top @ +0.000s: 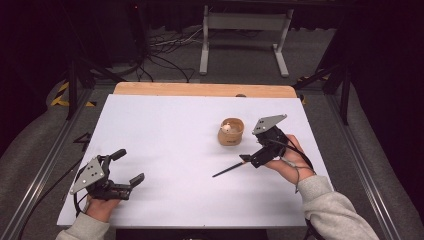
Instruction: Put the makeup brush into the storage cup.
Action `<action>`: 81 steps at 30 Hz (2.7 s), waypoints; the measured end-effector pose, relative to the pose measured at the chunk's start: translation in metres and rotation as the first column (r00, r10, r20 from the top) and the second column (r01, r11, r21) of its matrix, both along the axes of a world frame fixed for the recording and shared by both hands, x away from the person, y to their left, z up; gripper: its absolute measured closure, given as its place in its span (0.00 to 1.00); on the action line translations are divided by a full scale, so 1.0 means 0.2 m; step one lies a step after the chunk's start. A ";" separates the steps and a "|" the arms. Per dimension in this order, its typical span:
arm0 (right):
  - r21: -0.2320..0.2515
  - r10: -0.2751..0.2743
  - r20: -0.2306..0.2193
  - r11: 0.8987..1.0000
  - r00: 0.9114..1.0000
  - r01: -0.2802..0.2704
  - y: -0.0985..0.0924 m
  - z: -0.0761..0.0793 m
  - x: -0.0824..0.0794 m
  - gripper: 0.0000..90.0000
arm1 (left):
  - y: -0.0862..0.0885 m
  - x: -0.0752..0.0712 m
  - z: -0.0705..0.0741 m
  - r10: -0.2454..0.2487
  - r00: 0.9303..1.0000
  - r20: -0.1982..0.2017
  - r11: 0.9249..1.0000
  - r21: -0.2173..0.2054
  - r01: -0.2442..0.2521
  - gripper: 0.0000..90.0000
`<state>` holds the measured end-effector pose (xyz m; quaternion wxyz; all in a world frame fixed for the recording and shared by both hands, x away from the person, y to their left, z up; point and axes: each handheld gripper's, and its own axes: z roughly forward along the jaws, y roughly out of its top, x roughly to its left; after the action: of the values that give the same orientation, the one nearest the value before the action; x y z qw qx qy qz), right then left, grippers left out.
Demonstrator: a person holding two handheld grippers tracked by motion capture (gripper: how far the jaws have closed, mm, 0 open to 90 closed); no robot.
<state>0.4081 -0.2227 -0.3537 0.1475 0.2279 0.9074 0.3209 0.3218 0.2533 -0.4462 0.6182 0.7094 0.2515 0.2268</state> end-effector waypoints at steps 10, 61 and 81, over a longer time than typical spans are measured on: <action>-0.084 0.023 -0.057 0.996 0.998 -0.028 0.04 -0.01 0.05 0.06 | 0.00 0.00 0.00 0.002 1.000 -0.006 1.000 -0.004 -0.002 0.01; -0.330 0.094 -0.316 0.922 0.944 -0.203 0.19 -0.25 0.19 0.22 | 0.00 0.00 0.00 -0.007 1.000 -0.005 1.000 0.021 0.007 0.01; -0.398 0.133 -0.342 0.876 0.930 -0.272 0.25 -0.31 0.18 0.40 | -0.01 0.00 0.00 -0.010 1.000 -0.004 0.999 0.033 0.010 0.02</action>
<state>0.4446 -0.1726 -0.4165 0.0189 0.1381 0.9867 0.0832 0.3221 0.2511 -0.4461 0.6070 0.7212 0.2454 0.2262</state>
